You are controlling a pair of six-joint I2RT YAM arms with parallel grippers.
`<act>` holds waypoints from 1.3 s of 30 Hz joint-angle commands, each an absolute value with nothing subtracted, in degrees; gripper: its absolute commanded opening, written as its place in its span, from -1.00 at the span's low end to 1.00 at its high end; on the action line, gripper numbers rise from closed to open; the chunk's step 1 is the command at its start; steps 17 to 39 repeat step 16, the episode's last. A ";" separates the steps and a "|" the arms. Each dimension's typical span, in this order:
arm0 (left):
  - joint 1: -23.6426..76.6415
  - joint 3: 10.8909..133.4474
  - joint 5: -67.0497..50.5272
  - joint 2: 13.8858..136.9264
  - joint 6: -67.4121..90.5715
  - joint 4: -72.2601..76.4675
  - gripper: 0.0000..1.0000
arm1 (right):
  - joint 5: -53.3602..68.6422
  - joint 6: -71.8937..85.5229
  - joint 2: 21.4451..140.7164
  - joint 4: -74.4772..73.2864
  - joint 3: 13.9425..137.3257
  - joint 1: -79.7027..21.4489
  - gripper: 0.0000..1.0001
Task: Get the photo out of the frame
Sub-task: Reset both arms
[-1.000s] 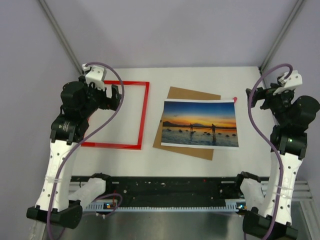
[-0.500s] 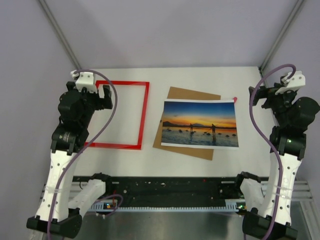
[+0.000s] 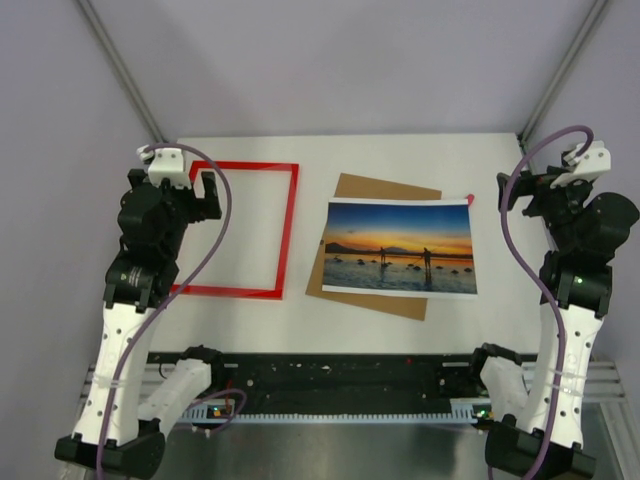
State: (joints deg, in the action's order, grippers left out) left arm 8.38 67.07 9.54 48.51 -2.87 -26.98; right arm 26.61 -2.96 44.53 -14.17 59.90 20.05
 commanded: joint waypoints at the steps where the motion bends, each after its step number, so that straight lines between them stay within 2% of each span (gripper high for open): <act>1: 7.82 68.03 8.53 47.90 -1.85 -24.70 0.97 | 26.45 -2.46 44.38 -13.18 62.66 20.83 0.98; 39: 7.56 68.38 7.65 48.25 -1.76 -24.87 0.98 | 26.98 -2.46 45.17 -13.89 64.25 20.83 0.98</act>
